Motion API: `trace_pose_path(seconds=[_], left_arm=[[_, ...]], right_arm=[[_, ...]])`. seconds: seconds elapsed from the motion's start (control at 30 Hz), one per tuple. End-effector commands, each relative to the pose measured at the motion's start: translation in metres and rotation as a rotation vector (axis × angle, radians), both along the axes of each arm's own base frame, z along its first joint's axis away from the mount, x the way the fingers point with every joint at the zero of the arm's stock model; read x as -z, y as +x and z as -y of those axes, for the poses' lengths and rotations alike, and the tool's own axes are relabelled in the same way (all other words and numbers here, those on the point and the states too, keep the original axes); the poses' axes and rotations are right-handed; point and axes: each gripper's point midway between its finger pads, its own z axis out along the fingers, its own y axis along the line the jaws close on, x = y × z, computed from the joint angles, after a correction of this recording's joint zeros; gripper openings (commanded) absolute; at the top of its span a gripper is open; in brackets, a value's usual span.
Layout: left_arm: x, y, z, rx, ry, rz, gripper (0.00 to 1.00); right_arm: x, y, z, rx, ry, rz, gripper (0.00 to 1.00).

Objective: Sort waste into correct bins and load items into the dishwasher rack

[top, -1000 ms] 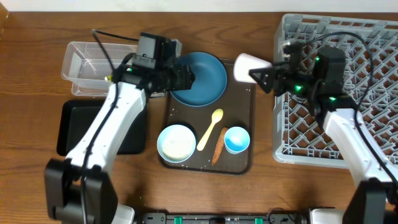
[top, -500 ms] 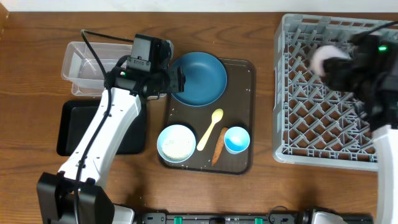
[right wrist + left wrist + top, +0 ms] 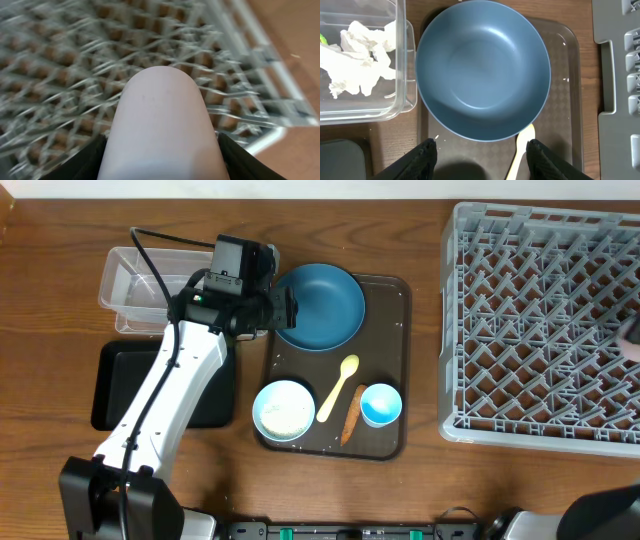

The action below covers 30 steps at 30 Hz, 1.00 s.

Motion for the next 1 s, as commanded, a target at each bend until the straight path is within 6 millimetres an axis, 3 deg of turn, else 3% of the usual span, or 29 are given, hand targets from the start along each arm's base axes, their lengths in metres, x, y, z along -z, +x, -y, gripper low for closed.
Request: trace_pose_path(seconds=[0.0, 0.33, 0.47, 0.67, 0.73, 0.83, 0.9, 0.97], left_arm=[[-0.001, 0.001, -0.004, -0.003, 0.014, 0.009, 0.6], [0.0, 0.0, -0.004, -0.003, 0.016, 0.005, 0.6], [-0.001, 0.0, -0.004, -0.003, 0.015, 0.006, 0.6], [-0.001, 0.0, -0.004, -0.003, 0.015, 0.005, 0.6], [-0.001, 0.0, -0.004, -0.003, 0.016, 0.005, 0.6], [-0.001, 0.0, -0.004, -0.003, 0.016, 0.005, 0.6], [-0.001, 0.0, -0.004, -0.003, 0.015, 0.005, 0.6], [0.0, 0.0, -0.004, -0.003, 0.015, 0.005, 0.61]], right_arm=[[0.002, -0.016, 0.037, 0.12, -0.037, -0.039, 0.01], [0.064, -0.042, 0.081, 0.24, 0.039, -0.187, 0.01], [0.087, -0.041, 0.082, 0.241, 0.089, -0.218, 0.02], [0.11, -0.034, 0.083, 0.228, 0.133, -0.235, 0.14], [0.112, -0.03, 0.082, 0.22, 0.144, -0.225, 0.26], [0.113, -0.026, 0.078, 0.204, 0.17, -0.202, 0.77], [0.113, -0.022, 0.075, 0.193, 0.19, -0.185, 0.95], [0.112, -0.016, 0.072, 0.189, 0.214, -0.153, 0.99]])
